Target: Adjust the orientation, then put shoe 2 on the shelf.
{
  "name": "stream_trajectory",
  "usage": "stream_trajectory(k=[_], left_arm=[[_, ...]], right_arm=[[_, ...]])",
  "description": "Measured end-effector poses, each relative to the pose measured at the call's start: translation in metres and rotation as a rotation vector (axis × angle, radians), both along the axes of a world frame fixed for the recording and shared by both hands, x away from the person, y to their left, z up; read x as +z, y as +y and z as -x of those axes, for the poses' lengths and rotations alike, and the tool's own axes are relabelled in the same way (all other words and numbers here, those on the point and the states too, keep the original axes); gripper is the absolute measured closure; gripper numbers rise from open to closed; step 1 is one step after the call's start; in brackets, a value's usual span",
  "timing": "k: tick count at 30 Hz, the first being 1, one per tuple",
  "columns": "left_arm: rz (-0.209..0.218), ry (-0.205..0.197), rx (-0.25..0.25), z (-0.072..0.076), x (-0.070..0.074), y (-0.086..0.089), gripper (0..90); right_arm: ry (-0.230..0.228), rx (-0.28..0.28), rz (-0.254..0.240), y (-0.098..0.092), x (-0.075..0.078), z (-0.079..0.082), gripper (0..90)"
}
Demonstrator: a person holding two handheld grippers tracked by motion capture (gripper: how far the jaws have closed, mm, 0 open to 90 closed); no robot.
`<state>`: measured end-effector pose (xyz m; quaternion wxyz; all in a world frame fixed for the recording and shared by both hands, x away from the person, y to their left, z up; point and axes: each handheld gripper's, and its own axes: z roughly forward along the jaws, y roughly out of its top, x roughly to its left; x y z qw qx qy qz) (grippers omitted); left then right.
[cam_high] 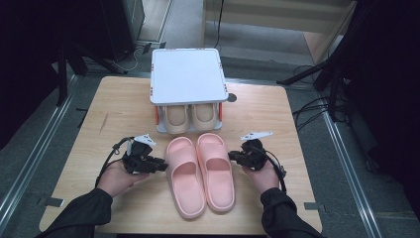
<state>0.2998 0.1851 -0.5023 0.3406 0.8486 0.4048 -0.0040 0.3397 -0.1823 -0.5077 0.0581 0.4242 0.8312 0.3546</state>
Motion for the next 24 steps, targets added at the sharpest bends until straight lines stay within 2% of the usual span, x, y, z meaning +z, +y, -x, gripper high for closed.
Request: stream_trajectory(k=[2,10,15,18,20,24], left_arm=[[0.017,-0.021,0.015,0.001,0.007,0.006,68.8],[0.075,-0.028,0.059,0.002,0.019,0.022,63.1],[0.084,-0.022,0.066,0.002,0.022,0.026,58.7],[0.094,-0.019,0.067,0.001,0.023,0.027,55.9],[0.090,-0.023,0.064,0.001,0.023,0.027,55.4],[0.100,-0.025,0.060,0.000,0.025,0.027,55.0]], right_arm=[[-0.018,-0.001,-0.019,-0.001,0.003,0.001,79.2],[-0.087,-0.001,-0.125,-0.008,0.018,0.009,67.2],[-0.103,0.021,-0.181,-0.006,0.028,0.017,59.6],[-0.096,0.034,-0.213,-0.004,0.032,0.022,54.0],[-0.093,0.040,-0.234,-0.004,0.033,0.024,53.3],[-0.089,0.049,-0.244,-0.002,0.037,0.031,52.9]])
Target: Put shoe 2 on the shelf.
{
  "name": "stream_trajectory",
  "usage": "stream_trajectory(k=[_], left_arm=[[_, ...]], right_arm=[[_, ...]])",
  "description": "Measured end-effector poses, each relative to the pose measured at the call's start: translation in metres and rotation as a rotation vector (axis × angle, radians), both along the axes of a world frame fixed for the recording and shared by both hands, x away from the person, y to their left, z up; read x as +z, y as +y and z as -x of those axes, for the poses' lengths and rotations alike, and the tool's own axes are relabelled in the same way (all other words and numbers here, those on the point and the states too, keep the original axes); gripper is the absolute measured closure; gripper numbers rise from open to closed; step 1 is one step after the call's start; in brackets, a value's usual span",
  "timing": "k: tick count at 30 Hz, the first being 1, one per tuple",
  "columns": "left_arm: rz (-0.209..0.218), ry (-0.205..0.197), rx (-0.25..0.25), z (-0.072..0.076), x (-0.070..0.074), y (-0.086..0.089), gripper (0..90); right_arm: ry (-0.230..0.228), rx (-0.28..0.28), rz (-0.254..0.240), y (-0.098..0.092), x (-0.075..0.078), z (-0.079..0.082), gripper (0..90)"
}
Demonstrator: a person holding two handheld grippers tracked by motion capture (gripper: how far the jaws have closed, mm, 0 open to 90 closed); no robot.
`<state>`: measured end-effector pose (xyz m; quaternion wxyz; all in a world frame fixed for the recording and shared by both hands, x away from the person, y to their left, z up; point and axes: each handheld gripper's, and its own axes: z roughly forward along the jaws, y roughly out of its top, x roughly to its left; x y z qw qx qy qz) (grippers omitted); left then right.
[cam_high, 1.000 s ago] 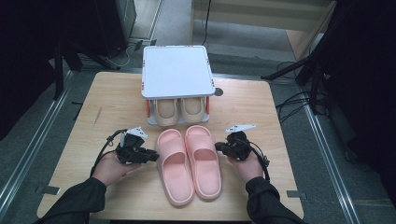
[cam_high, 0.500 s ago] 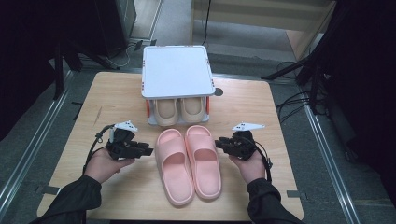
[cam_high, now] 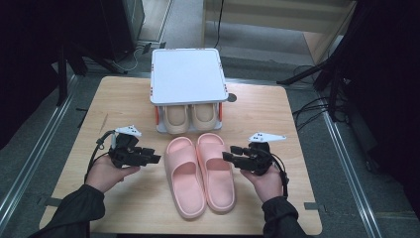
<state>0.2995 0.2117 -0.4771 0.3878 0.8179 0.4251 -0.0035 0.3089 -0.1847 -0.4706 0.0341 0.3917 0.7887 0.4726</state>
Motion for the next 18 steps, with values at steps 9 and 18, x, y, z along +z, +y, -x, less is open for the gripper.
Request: stream_trajectory(k=[9,18], left_arm=[[0.004,-0.006,-0.011,-0.004,0.003,-0.002,54.1],[0.006,-0.002,-0.035,-0.010,0.004,-0.006,54.1]], right_arm=[[-0.015,0.039,0.017,0.021,0.003,0.032,50.9],[0.010,0.020,0.032,0.038,-0.009,0.046,48.5]])
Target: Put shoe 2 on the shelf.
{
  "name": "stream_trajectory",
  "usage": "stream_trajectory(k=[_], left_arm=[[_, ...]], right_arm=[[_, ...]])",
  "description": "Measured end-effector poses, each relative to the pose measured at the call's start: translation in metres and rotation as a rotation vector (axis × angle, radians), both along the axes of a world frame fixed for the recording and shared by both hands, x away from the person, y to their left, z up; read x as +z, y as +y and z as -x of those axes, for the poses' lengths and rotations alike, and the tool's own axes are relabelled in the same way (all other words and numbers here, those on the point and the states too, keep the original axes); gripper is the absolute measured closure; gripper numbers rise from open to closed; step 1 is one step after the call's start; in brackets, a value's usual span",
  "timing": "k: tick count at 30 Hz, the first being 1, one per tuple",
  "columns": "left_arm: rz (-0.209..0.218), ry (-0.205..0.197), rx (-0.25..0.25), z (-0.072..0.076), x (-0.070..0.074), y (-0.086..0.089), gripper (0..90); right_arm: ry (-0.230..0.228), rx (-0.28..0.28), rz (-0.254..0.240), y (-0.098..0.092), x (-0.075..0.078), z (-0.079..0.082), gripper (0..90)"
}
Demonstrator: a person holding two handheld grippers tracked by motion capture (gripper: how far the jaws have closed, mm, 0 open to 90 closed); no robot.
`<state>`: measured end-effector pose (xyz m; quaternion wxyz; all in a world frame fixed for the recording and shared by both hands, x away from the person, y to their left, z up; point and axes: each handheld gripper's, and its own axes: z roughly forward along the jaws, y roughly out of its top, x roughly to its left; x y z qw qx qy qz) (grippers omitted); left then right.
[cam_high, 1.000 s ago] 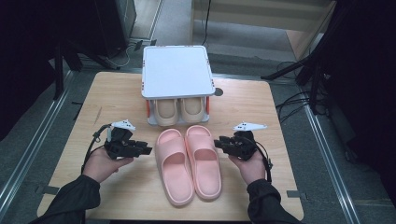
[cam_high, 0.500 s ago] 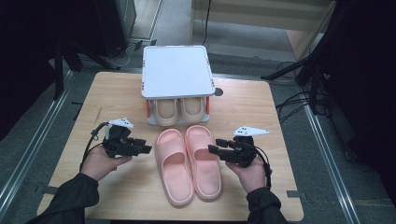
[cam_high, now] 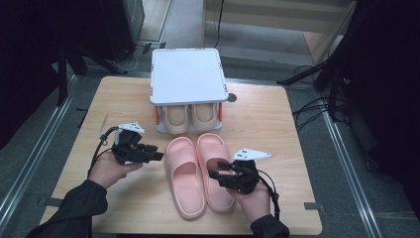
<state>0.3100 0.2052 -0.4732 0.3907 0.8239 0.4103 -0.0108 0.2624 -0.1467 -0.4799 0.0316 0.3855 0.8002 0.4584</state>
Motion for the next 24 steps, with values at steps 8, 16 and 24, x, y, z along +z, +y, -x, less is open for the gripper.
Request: stream_trajectory(k=[8,16,24], left_arm=[[0.019,0.018,-0.007,-0.004,0.001,-0.001,54.3],[0.025,0.016,-0.005,-0.006,0.002,-0.001,54.3],[0.023,0.022,-0.003,-0.007,0.002,0.000,54.3]], right_arm=[[0.003,-0.029,0.035,0.025,-0.016,-0.001,36.4],[0.009,-0.068,0.079,0.041,-0.030,-0.008,31.3],[0.033,-0.099,0.117,0.058,-0.040,-0.016,32.1]])
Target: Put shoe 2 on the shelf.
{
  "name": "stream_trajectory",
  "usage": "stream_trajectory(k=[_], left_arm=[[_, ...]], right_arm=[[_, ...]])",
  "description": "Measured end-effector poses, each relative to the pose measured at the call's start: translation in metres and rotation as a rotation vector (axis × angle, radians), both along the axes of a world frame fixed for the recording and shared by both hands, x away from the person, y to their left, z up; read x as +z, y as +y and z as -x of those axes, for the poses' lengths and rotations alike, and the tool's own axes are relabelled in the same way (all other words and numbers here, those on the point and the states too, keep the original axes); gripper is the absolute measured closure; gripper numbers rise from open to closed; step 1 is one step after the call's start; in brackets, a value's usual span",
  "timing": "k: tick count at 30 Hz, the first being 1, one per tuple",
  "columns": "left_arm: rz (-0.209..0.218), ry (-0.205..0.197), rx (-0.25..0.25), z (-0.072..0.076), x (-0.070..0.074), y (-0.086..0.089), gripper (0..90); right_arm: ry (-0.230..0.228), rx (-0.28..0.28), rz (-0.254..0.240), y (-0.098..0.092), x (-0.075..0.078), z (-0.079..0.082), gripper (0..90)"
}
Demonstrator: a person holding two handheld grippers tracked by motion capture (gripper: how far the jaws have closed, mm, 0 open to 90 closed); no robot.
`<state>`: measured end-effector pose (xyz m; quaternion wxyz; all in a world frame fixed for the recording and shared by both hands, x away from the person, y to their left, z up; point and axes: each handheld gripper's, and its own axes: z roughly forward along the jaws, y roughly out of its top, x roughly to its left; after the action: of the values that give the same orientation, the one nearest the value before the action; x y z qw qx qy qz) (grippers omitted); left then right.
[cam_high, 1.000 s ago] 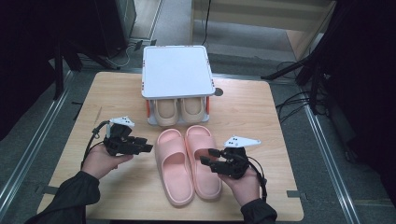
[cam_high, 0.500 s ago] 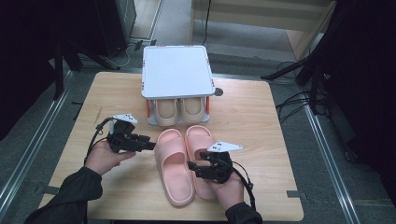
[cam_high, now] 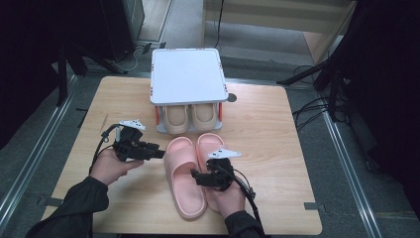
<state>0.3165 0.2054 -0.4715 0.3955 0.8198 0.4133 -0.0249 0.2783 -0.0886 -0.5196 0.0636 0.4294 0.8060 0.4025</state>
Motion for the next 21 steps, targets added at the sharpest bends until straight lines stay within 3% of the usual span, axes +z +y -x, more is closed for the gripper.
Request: stream_trajectory(k=[9,13,17,21], left_arm=[[0.005,-0.002,0.005,0.000,0.000,0.000,54.2],[0.006,-0.001,0.005,0.000,0.000,0.001,54.4],[0.003,-0.001,0.006,0.000,0.000,0.001,54.9],[-0.001,-0.002,0.005,-0.001,0.000,0.002,55.1]], right_arm=[[-0.020,-0.062,0.039,0.014,0.000,-0.004,38.3],[-0.028,-0.097,0.062,0.016,0.000,-0.005,46.4],[-0.026,-0.094,0.063,0.016,0.001,-0.006,52.3],[-0.023,-0.092,0.063,0.012,0.002,-0.007,64.1]])
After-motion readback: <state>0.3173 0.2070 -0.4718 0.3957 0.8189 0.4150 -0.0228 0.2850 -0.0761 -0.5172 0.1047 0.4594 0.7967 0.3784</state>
